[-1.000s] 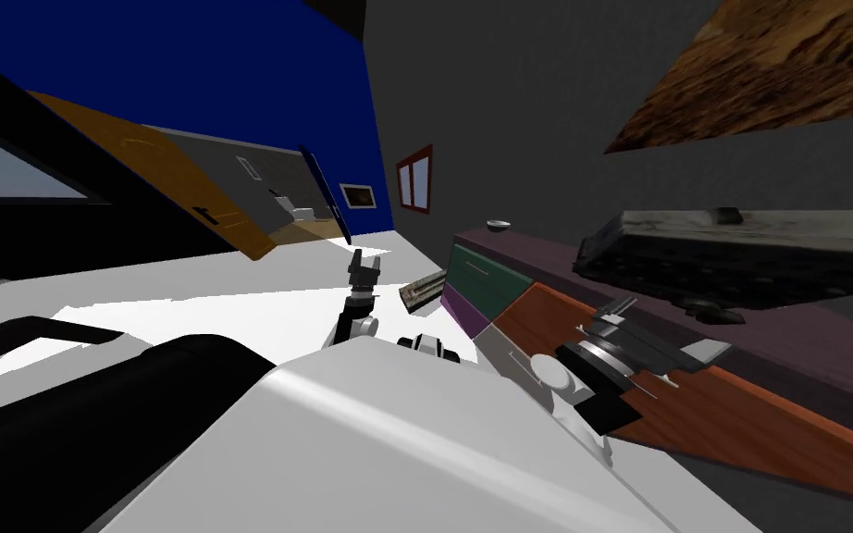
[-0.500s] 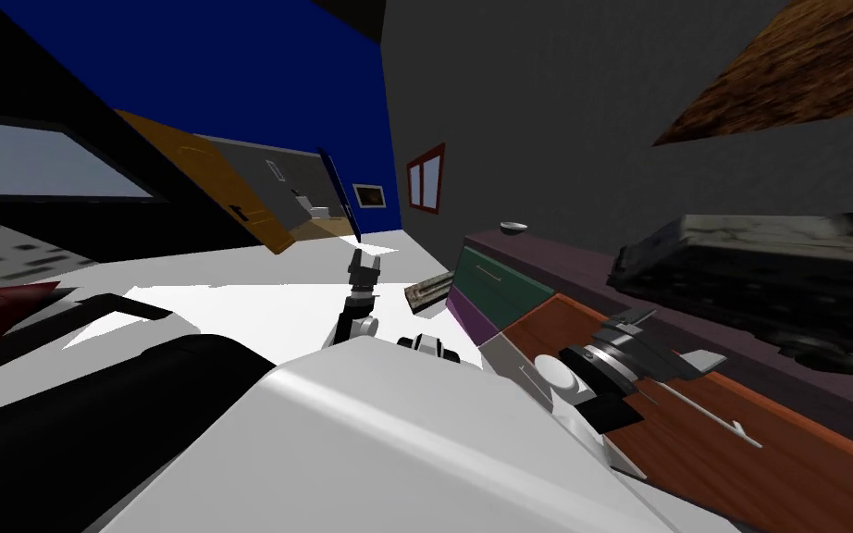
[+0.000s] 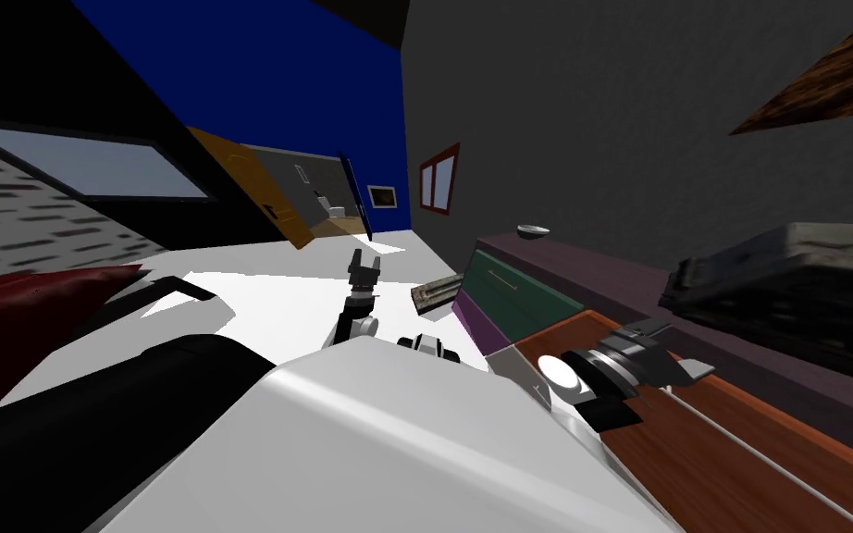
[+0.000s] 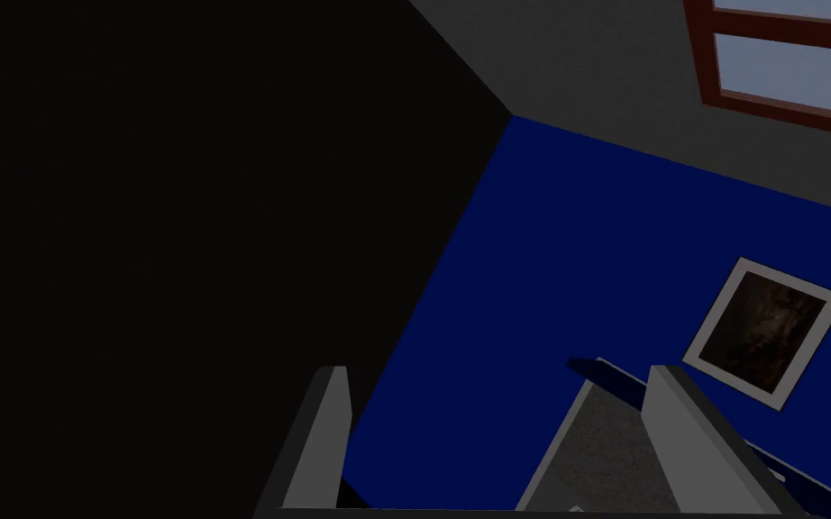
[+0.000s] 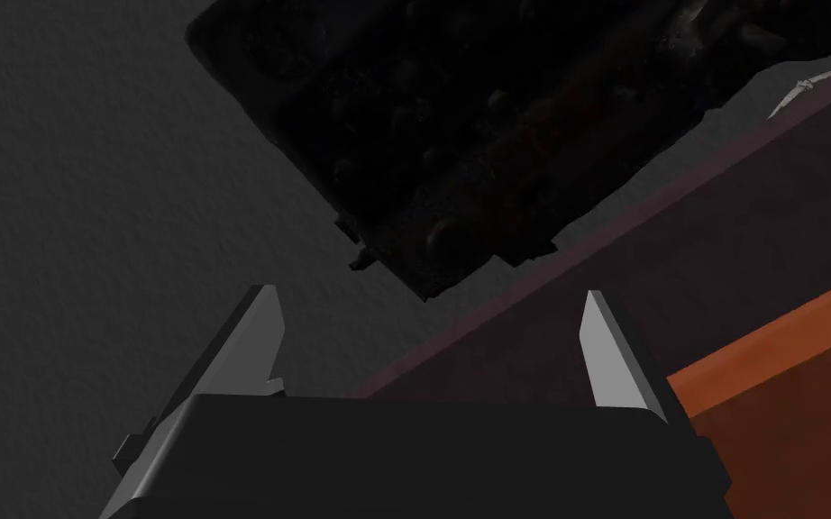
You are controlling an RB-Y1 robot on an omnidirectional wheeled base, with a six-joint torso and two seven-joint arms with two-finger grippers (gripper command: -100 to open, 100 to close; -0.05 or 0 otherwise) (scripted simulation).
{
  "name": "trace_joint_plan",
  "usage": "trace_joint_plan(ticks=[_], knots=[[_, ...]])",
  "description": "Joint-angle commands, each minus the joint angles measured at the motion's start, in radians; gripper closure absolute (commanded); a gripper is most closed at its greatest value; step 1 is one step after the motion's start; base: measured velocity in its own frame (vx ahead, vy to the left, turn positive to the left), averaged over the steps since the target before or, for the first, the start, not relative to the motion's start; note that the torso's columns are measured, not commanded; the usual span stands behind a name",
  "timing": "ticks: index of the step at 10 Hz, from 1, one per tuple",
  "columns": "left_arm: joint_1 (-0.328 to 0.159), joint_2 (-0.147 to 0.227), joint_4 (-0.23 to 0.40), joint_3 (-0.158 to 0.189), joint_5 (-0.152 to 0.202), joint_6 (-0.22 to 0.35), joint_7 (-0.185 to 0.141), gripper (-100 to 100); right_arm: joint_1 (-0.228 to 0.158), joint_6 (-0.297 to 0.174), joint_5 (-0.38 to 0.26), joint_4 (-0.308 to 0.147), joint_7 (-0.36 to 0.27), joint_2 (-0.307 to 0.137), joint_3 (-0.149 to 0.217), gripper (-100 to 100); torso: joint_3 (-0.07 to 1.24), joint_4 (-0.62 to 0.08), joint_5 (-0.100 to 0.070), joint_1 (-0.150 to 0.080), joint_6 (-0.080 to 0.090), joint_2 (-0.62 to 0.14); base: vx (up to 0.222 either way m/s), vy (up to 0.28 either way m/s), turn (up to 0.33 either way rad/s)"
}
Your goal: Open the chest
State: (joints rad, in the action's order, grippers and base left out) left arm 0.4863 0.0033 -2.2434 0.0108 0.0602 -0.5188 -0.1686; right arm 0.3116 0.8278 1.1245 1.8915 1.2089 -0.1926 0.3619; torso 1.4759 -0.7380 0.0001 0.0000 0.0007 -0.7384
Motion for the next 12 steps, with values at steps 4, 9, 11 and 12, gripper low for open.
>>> trace_joint_plan(ticks=[4, 9, 11, 12], knots=[[0.0, 0.0, 0.0, 0.0, 0.0, 0.0, 0.0, 0, -0.021, 0.019, 0.081, -0.081, 0.146, -0.009, 0.026, -100, 0.0, 0.0, 0.0, 0.002, -0.001, 0.001, 0.019, 0.033, 0.196], [0.0, 0.0, 0.0, 0.0, 0.0, 0.0, 0.0, 0, -0.038, 0.03, 0.145, -0.153, 0.261, -0.016, 0.047, -100, 0.0, 0.0, 0.0, 0.0, -0.001, 0.0, 0.014, 0.029, 0.135], [0.0, 0.0, 0.0, 0.0, 0.0, 0.0, 0.0, 0, -0.047, 0.035, 0.173, -0.189, 0.313, -0.018, 0.057, -100, 0.0, 0.0, 0.0, 0.001, -0.001, 0.001, 0.014, 0.04, 0.186], [0.0, 0.0, 0.0, 0.0, 0.0, 0.0, 0.0, 0, -0.055, 0.039, 0.199, -0.224, 0.35, -0.021, 0.066, -100, 0.0, 0.0, 0.0, 0.0, 0.0, 0.0, 0.017, 0.049, 0.226]])
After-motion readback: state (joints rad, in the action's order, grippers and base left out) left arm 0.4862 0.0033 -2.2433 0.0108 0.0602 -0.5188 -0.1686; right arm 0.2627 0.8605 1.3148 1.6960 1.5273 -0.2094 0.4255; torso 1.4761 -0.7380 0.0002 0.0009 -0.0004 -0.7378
